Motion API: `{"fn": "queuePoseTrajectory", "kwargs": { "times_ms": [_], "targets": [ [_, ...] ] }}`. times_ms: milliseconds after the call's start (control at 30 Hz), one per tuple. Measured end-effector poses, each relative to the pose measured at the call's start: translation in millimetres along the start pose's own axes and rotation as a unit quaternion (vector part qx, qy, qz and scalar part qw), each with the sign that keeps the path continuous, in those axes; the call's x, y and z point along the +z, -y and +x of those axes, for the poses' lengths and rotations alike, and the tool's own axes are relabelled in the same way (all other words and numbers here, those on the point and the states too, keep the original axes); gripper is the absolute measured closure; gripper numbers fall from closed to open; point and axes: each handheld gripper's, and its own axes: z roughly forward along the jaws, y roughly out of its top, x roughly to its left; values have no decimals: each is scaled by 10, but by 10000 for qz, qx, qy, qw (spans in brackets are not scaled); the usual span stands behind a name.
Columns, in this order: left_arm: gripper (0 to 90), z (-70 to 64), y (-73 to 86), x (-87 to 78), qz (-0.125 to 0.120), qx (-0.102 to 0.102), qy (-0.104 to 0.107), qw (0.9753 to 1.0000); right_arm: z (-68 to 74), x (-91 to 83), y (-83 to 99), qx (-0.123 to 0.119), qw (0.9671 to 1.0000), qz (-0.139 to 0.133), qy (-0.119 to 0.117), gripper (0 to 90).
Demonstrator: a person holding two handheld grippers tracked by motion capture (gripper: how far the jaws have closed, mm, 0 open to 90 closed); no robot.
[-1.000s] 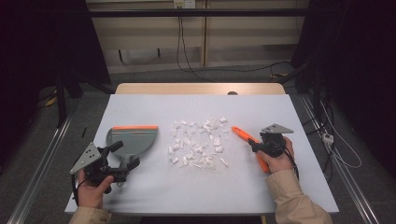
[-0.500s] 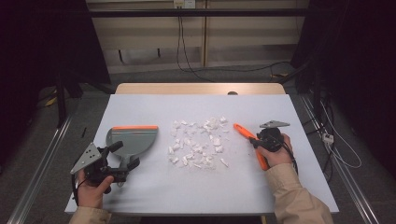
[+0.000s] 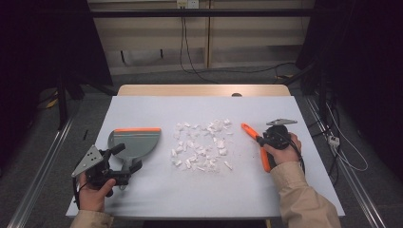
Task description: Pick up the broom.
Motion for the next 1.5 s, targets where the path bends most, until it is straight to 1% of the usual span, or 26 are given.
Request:
{"fn": "queuePoseTrajectory", "kwargs": {
  "times_ms": [67,133,167,200,267,333,400,433,533,567,633,667,800,900,933,1000,1033,1167,1300,1333,1367,1400,1433,1467,1500],
  "targets": [
    [45,3,0,-2,32,21,-4,10000,-12,19,-15,-19,9999,100,-14,641],
    [45,5,2,-1,42,24,-6,10000,-17,48,-22,49,9998,189,-82,638],
    [45,7,3,-1,41,22,-7,10000,-11,61,-24,80,9995,282,-93,638],
    [45,9,5,2,39,24,2,10000,2,81,-24,33,9992,397,-94,629],
    [45,12,6,3,58,52,1,10000,34,88,-46,-20,9988,482,10,649],
    [45,6,6,7,60,45,11,10000,65,97,-76,-150,9980,603,73,663],
    [45,5,6,9,52,45,6,10000,64,105,-96,-207,9973,700,49,675],
    [45,6,6,10,63,42,-2,10000,57,117,-108,-169,9971,743,27,692],
    [45,7,5,13,69,48,-19,10000,77,123,-118,-113,9967,795,88,694],
    [45,7,2,13,50,45,-25,10000,77,126,-113,-83,9969,775,120,695],
    [46,2,-6,13,14,31,-37,10000,60,127,-107,-4,9971,751,87,696],
    [46,-2,-9,15,-6,27,-41,10000,60,127,-107,-4,9971,751,87,696],
    [47,-10,-27,25,-33,39,-53,10000,78,128,-115,46,9968,779,149,699],
    [47,-16,-41,20,-71,10,-65,10000,87,127,-118,59,9967,783,180,700],
    [46,-20,-44,16,-80,11,-87,9999,92,128,-128,14,9965,812,201,700],
    [47,-28,-55,16,-88,16,-86,9999,91,133,-160,16,9956,915,192,701],
    [46,-31,-61,17,-103,30,-83,9999,92,133,-171,62,9951,962,199,701],
    [47,-48,-88,12,-182,4,-104,9998,100,127,-176,28,9952,957,219,702],
    [47,-58,-94,8,-156,38,-113,9998,101,116,-188,-5,9952,953,235,705],
    [47,-63,-95,5,-160,25,-130,9998,100,106,-194,-60,9952,933,284,721],
    [47,-66,-98,6,-179,25,-125,9998,99,76,-210,-187,9954,862,375,740],
    [47,-72,-100,12,-202,0,-123,9997,93,27,-238,-140,9966,722,380,900],
    [47,-73,-101,16,-185,17,-105,9998,70,-61,-294,280,9987,418,94,900],
    [47,-74,-101,22,-169,40,-93,9998,60,-98,-338,355,9981,506,-62,900],
    [46,-79,-98,25,-144,26,-92,9999,79,-89,-359,82,9965,825,-87,900]
  ]
}}
